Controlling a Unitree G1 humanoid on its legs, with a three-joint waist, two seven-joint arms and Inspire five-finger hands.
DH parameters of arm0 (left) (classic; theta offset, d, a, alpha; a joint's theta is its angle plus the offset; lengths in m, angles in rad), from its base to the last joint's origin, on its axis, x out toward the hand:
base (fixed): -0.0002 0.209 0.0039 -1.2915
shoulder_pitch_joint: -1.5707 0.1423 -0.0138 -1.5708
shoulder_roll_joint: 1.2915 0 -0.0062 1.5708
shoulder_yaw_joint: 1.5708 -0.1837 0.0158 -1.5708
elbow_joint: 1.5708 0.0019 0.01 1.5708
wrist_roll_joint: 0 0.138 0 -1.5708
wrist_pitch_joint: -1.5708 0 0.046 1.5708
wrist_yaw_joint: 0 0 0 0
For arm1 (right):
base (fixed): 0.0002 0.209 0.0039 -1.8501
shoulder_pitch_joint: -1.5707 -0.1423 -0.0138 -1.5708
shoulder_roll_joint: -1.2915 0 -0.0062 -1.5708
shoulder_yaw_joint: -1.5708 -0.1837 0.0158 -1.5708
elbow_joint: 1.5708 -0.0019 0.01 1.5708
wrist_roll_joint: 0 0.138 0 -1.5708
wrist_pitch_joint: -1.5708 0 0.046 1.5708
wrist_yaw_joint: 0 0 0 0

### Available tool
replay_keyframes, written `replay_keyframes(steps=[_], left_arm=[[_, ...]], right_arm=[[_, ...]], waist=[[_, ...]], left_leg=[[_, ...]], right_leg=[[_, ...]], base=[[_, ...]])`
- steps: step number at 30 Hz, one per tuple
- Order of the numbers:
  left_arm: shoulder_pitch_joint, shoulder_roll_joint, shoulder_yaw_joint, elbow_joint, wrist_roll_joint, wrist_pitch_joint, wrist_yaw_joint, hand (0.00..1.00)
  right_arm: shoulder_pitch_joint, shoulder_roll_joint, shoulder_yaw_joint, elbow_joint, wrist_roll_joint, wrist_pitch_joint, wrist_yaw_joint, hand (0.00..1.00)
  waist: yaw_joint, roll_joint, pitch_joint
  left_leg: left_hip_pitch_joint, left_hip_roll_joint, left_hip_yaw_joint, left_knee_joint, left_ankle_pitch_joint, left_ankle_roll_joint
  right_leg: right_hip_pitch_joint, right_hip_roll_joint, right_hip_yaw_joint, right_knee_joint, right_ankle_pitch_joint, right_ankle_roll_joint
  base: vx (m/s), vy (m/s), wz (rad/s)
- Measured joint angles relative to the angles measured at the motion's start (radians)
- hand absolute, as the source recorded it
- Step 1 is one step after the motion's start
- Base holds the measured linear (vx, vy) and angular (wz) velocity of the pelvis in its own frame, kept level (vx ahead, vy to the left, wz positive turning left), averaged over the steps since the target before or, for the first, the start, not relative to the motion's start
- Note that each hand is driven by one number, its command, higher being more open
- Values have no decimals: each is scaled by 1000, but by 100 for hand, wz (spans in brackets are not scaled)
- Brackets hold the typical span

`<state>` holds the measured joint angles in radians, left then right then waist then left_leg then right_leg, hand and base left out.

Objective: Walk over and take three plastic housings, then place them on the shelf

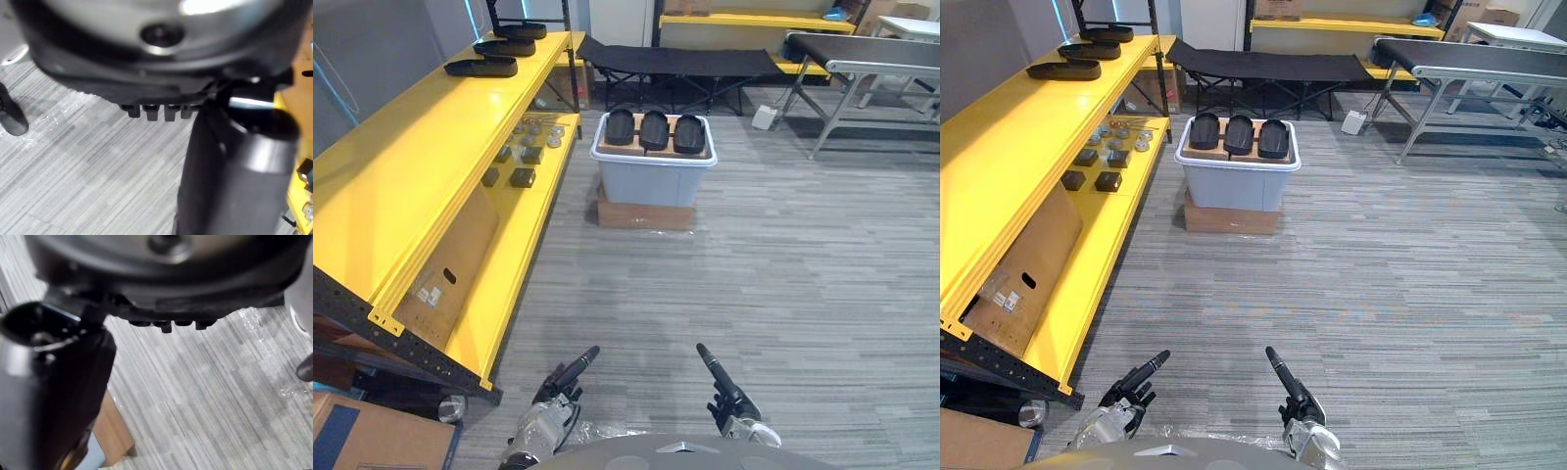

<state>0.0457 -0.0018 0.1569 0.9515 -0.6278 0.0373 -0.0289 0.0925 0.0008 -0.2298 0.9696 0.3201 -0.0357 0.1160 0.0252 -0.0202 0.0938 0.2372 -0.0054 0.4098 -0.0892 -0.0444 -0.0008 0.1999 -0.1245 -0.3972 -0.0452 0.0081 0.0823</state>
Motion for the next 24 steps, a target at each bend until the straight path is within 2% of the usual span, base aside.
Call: replay_keyframes(steps=[3, 6, 7, 8, 9, 10, 12, 13, 14, 16, 17, 18, 19, 21, 22, 23, 24], left_arm=[[-3, 0, 1, 0, 9, -12, -10, 100], [-13, 5, -23, 4, 12, -16, -27, 100], [-31, 9, -45, 9, 12, -16, -26, 100], [-39, 10, -45, 9, 12, -16, -26, 100], [-40, 13, -40, 8, 13, -16, -23, 100], [-40, 23, -33, 8, 15, -18, -18, 100], [-36, 24, -29, 7, 17, -20, -12, 100], [-37, 20, -31, 7, 20, -20, -13, 100], [-37, 13, -32, -3, 35, -19, -17, 100], [-37, 9, -31, -9, 51, -19, -18, 100], [-35, 8, -28, -13, 51, -19, -18, 100], [-35, 8, -25, -13, 51, -19, -18, 100], [-32, 8, -22, -13, 51, -20, -18, 100], [-25, 13, -22, -15, 50, -23, -21, 100], [-19, 13, -22, -16, 48, -30, -22, 100], [-8, 4, -22, -16, 45, -36, -21, 100], [11, -8, -22, -18, 41, -38, -19, 100]], right_arm=[[-2, -4, -3, 0, -1, -14, -1, 100], [-6, -5, -19, 0, 1, -46, -17, 100], [-5, -18, -37, 0, 1, -49, -18, 100], [1, -21, -46, -3, 1, -70, -24, 100], [5, -18, -47, -4, 2, -82, -30, 100], [21, -5, -55, -3, 2, -86, -39, 100], [27, 7, -72, -8, 21, -102, -39, 100], [34, 9, -73, -8, 21, -116, -38, 100], [44, 14, -76, -9, 20, -134, -37, 100], [45, 16, -76, -10, 19, -140, -35, 100], [46, 16, -78, -10, 19, -146, -34, 100], [46, 16, -79, -11, 19, -147, -34, 100], [47, 19, -83, -11, 18, -147, -34, 100], [54, 34, -85, -13, 18, -152, -32, 100], [57, 37, -85, -12, 19, -151, -29, 100], [57, 29, -89, -12, 22, -150, -23, 100], [56, 20, -92, -12, 20, -149, -22, 100]], waist=[[0, 1, 16], [-4, 3, 54], [-5, 11, 73], [-4, 2, 88], [-6, -8, 98], [-15, -14, 110], [-26, -17, 111], [-30, -17, 110], [-29, -17, 110], [-29, -17, 109], [-26, -15, 110], [-26, -14, 110], [-26, -14, 109], [-22, -30, 99], [-20, -32, 89], [-21, -11, 77], [-26, 9, 42]], left_leg=[[3, 0, 12, 0, -3, 0], [3, -7, 5, 0, -20, 23], [5, 1, -2, 5, -28, 37], [2, 1, -13, 26, -40, 52], [7, 0, -22, 39, -49, 61], [13, 8, -43, 69, -67, 68], [9, 35, -69, 110, -93, 68], [9, 41, -83, 116, -99, 67], [4, 44, -100, 123, -108, 61], [-6, 44, -110, 150, -130, 52], [-16, 52, -109, 203, -163, 29], [-19, 59, -108, 230, -177, 24], [-14, 72, -109, 277, -215, -3], [18, 81, -116, 316, -274, -41], [36, 93, -119, 329, -300, -60], [62, 134, -121, 327, -325, -89], [66, 175, -118, 335, -324, -114]], right_leg=[[-16, -7, 19, 43, -12, -8], [-96, -42, 46, 220, -58, 6], [-174, -62, 65, 382, -61, 10], [-260, -98, 91, 565, -48, 3], [-297, -113, 106, 650, -30, -4], [-351, -115, 141, 753, -44, -11], [-381, -91, 156, 732, -73, -25], [-381, -79, 155, 665, -72, -24], [-377, -62, 151, 519, -62, -20], [-372, -54, 137, 379, -50, -6], [-370, -46, 119, 284, -36, -14], [-367, -44, 108, 262, -25, -20], [-348, -41, 88, 232, -9, -27], [-301, -43, 72, 215, -3, -36], [-287, -37, 68, 225, 50, -72], [-286, -9, 56, 273, 53, -95], [-287, 30, 36, 289, -4, -102]], base=[[-23, 24, -16], [-54, 79, -6], [-87, 117, 16], [-81, 107, 22], [-28, 73, 37], [52, 29, 46], [91, 27, 49], [157, 13, 51], [182, -1, 46], [280, -57, 21], [350, -99, 1], [387, -142, -2], [282, -131, 5], [363, -204, 8], [440, -269, 8], [440, -268, 10], [533, -296, 9]])
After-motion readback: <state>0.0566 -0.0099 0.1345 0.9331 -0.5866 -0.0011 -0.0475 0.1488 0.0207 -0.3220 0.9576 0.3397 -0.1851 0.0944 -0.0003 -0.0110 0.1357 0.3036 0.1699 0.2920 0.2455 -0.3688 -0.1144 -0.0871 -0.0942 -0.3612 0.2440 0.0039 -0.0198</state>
